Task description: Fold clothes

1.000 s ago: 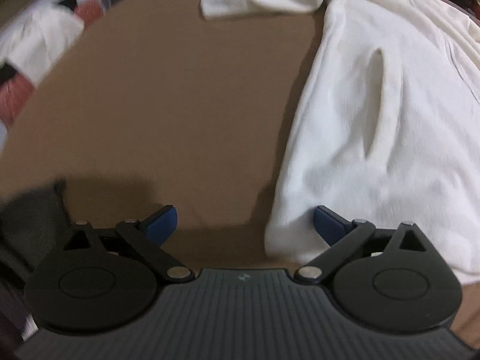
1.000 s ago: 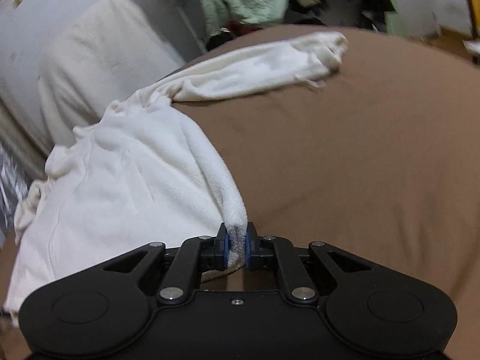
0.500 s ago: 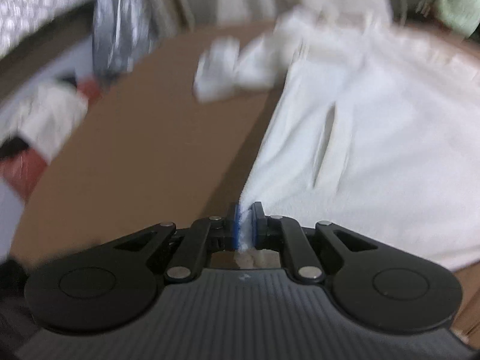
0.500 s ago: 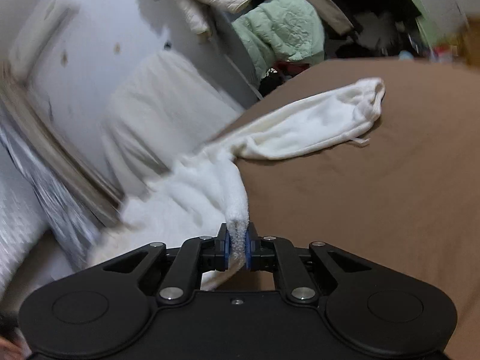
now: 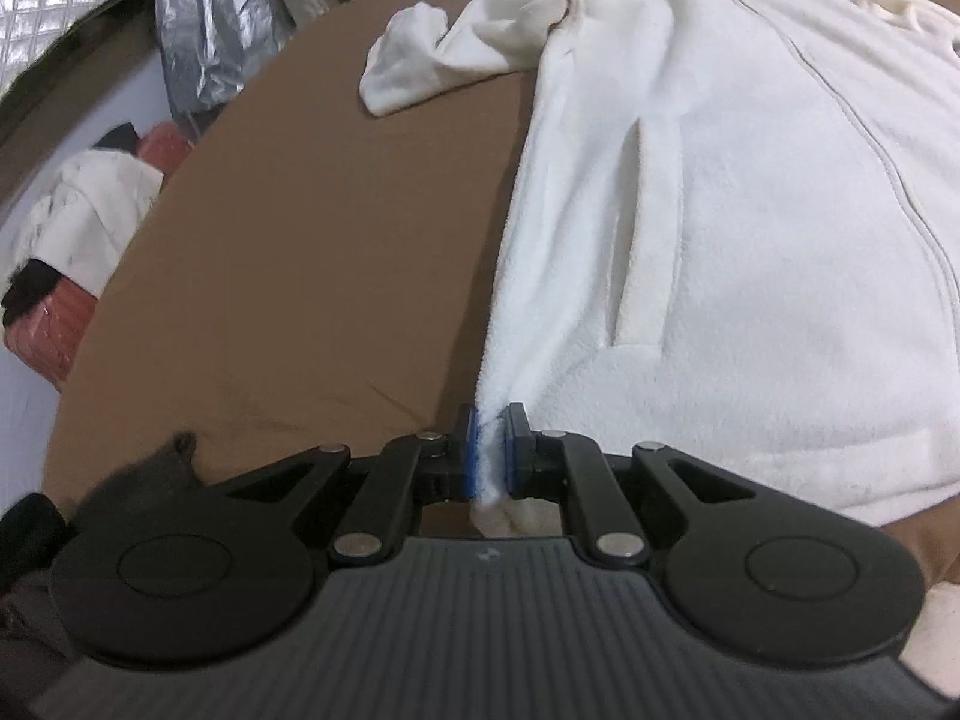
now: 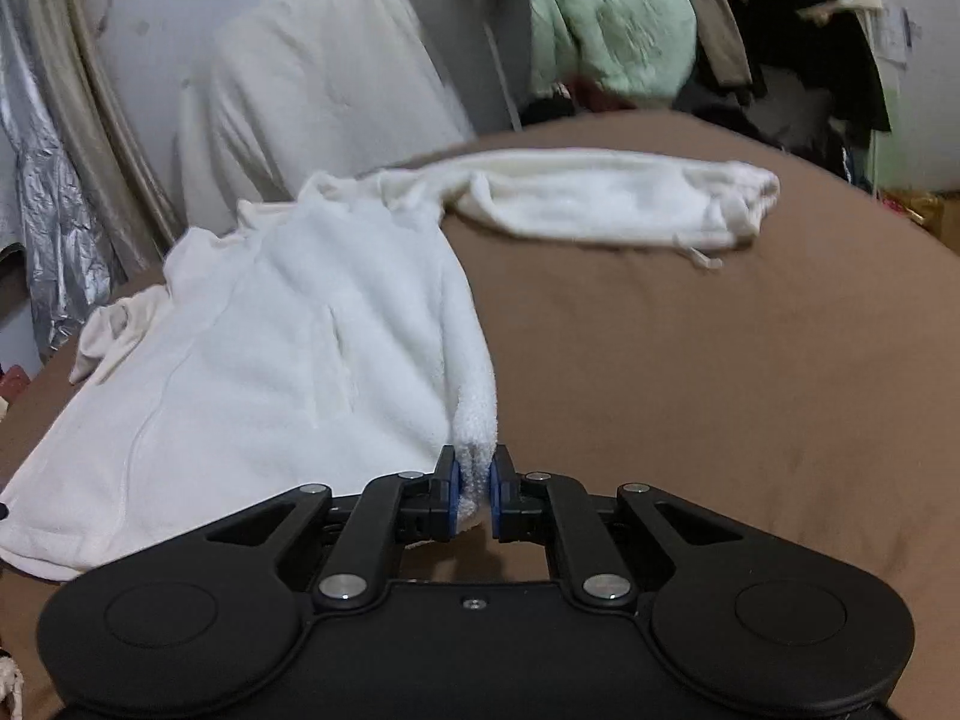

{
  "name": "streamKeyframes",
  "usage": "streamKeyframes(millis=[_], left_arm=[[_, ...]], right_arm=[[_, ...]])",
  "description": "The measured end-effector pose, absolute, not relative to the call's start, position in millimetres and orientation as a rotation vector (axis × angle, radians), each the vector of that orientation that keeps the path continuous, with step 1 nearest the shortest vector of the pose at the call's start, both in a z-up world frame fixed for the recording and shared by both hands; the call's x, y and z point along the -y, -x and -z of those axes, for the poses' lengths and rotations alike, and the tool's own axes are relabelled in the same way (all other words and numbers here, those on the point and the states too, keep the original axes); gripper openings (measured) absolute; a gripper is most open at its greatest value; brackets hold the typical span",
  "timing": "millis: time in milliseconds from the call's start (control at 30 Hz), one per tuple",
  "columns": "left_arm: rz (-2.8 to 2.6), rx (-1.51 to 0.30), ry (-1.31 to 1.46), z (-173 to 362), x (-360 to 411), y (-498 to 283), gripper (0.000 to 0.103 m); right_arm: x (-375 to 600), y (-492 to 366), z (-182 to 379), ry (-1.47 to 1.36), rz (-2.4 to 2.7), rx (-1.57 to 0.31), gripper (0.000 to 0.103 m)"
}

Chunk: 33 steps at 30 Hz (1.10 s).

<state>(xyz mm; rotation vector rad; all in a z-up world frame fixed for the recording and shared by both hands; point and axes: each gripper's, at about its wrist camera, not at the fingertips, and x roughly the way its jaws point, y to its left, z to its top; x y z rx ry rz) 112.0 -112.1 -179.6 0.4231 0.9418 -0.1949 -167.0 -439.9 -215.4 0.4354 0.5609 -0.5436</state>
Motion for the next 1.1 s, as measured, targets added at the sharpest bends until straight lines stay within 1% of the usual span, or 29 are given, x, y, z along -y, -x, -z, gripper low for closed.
streamKeyframes(millis=[67, 100, 133, 200, 267, 300, 333, 400, 467, 567, 667, 700, 767, 800, 833, 967, 1033, 1100], left_arm=[[0.192, -0.948, -0.370, 175, 107, -115, 0.013], [0.195, -0.944, -0.342, 172, 103, -117, 0.015], [0.195, -0.937, -0.320, 168, 100, -117, 0.017], [0.176, -0.907, -0.298, 159, 92, -117, 0.019], [0.165, -0.886, -0.280, 152, 87, -118, 0.029], [0.163, -0.879, -0.267, 148, 85, -118, 0.037], [0.164, -0.872, -0.255, 145, 83, -119, 0.039], [0.168, -0.858, -0.252, 140, 81, -120, 0.040], [0.174, -0.839, -0.258, 136, 81, -123, 0.043], [0.173, -0.824, -0.259, 130, 83, -132, 0.046], [0.172, -0.820, -0.229, 122, 86, -154, 0.047], [0.174, -0.814, -0.214, 120, 87, -165, 0.050], [0.177, -0.802, -0.184, 114, 88, -187, 0.059], [0.169, -0.800, -0.176, 112, 89, -201, 0.069], [0.152, -0.798, -0.160, 110, 87, -218, 0.073], [0.094, -0.776, -0.053, 100, 73, -283, 0.073], [0.108, -0.754, 0.002, 101, 69, -311, 0.080], [0.117, -0.758, 0.035, 112, 70, -340, 0.081]], right_arm=[[435, 164, 211, -0.370, 0.601, -0.596, 0.023], [430, 164, 209, -0.321, 0.645, -0.607, 0.035], [426, 164, 206, -0.272, 0.703, -0.622, 0.044], [422, 162, 196, -0.234, 0.781, -0.629, 0.048], [422, 163, 184, -0.277, 0.774, -0.598, 0.049], [420, 163, 180, -0.305, 0.746, -0.581, 0.051], [417, 161, 177, -0.324, 0.705, -0.571, 0.055], [408, 155, 173, -0.340, 0.620, -0.567, 0.056], [397, 141, 172, -0.316, 0.547, -0.583, 0.056], [386, 109, 169, -0.269, 0.448, -0.610, 0.056], [390, 70, 152, -0.242, 0.339, -0.610, 0.056], [392, 57, 145, -0.235, 0.303, -0.607, 0.057], [401, 31, 132, -0.217, 0.260, -0.603, 0.059], [407, 15, 127, -0.208, 0.250, -0.602, 0.060], [413, -1, 125, -0.201, 0.246, -0.606, 0.060], [428, -53, 132, -0.183, 0.236, -0.652, 0.060], [431, -75, 143, -0.148, 0.231, -0.681, 0.060], [433, -90, 158, -0.117, 0.244, -0.703, 0.060]])
